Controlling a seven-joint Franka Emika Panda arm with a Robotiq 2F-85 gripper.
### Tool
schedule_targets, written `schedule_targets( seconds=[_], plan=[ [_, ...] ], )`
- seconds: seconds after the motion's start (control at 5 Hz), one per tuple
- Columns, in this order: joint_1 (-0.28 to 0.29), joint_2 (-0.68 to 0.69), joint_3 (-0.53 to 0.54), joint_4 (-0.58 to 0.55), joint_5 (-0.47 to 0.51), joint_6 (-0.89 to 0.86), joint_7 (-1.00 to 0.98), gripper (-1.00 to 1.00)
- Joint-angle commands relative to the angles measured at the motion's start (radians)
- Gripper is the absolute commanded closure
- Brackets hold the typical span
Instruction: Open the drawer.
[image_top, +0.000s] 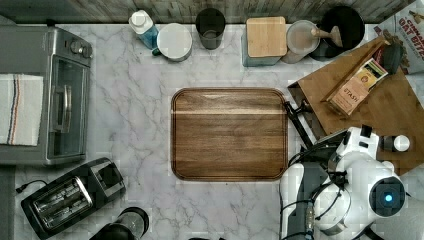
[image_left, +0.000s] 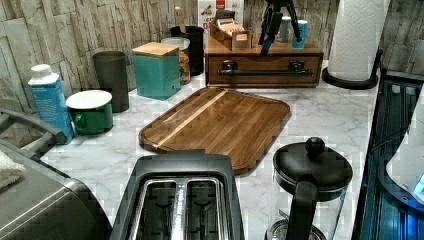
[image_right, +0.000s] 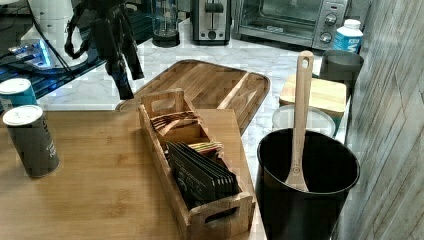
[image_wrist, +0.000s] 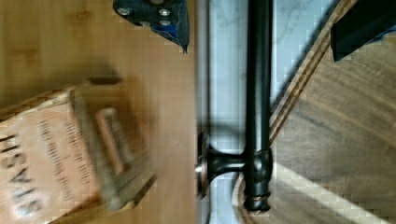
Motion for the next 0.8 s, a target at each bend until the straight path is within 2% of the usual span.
schedule_targets(
  seconds=[0.2, 0.4, 0.6, 0.8],
  plan=[
    [0.034, -0.032, -0.004, -0.148, 0.125, 0.148, -0.075, -1.00],
    [0.048, 0.030, -0.011, -0.132, 0.246, 0.207, -0.199, -1.00],
    [-0.122, 0.049, 0.154, -0.133, 0.285, 0.209, -0.248, -1.00],
    [-0.030, 0.060, 0.081, -0.169, 0.344, 0.244, -0.251, -1.00]
  ],
)
